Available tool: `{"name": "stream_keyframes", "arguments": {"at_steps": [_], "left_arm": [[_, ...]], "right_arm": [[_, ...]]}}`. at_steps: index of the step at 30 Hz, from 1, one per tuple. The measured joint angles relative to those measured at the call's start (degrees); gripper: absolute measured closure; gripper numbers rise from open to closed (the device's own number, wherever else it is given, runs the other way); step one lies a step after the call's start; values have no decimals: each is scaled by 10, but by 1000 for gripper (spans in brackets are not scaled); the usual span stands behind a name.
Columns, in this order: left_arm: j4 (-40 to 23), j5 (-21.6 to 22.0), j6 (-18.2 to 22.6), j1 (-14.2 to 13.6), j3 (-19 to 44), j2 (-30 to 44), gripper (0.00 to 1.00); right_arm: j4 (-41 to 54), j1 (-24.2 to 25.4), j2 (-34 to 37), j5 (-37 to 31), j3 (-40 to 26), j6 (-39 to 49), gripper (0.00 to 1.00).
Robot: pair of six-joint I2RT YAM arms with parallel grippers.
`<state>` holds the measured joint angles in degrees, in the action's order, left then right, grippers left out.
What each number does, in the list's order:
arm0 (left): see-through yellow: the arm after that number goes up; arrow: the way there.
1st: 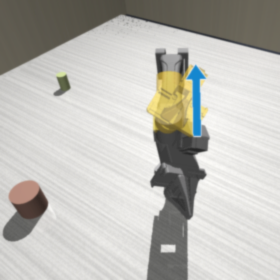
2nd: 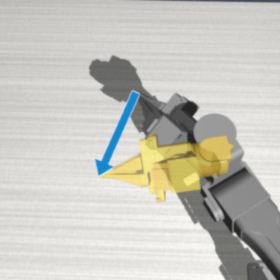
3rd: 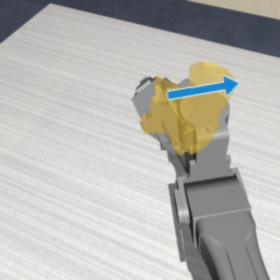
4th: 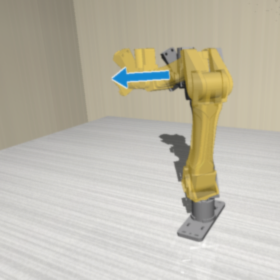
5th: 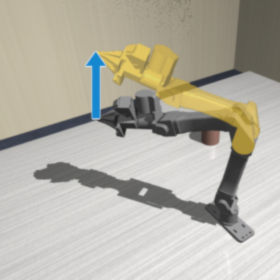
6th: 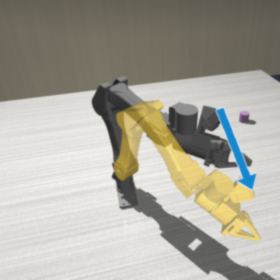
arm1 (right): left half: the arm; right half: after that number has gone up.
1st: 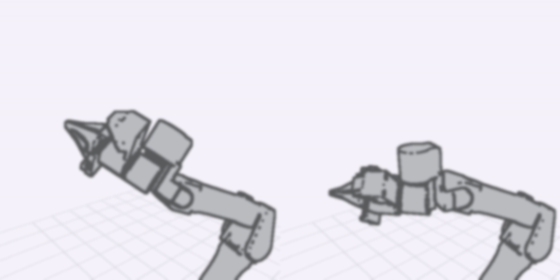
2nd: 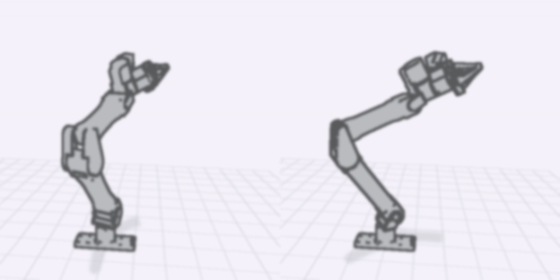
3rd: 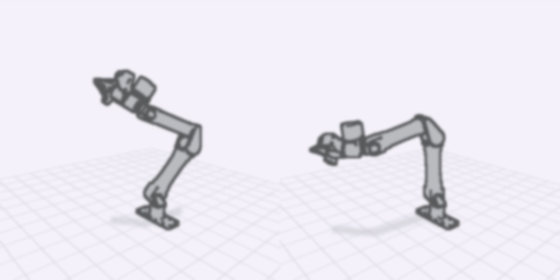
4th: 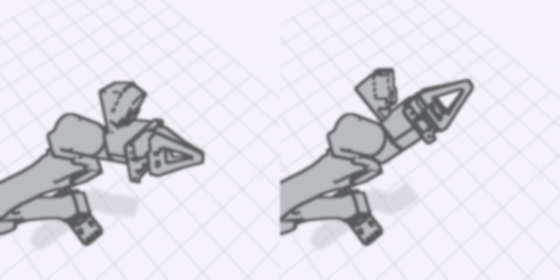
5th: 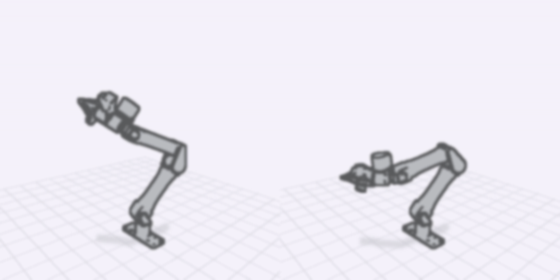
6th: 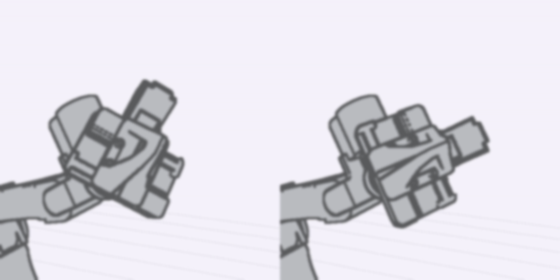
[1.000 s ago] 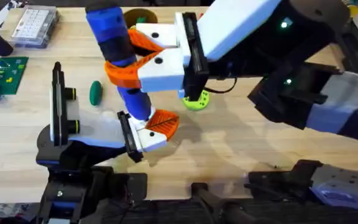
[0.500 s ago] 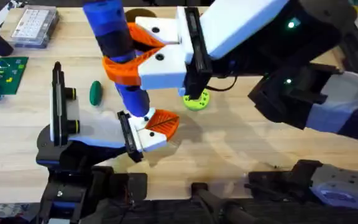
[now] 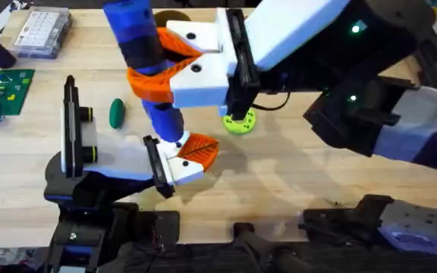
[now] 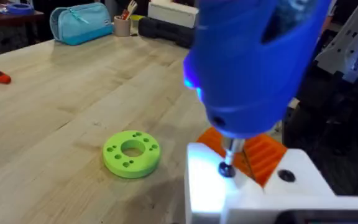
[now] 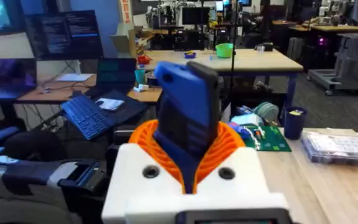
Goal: Pick up the gripper from the table and insert it into the empty holder that is missing its gripper. Then pick up a screw, insert it into the mounting hole, and use the screwdriver to tighten it. Finally, clean up the table by picking up the vegetable and placing it into the bucket.
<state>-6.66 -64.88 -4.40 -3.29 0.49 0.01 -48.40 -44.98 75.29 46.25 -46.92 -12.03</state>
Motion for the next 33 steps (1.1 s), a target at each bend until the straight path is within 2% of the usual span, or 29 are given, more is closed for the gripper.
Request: {"name": "stream_keyframes", "arguments": {"at_steps": [33], "left_arm": [[0, 0, -4, 0, 0, 0, 985]], "right_arm": [[25, 5, 9, 3, -1, 0, 954]]}}
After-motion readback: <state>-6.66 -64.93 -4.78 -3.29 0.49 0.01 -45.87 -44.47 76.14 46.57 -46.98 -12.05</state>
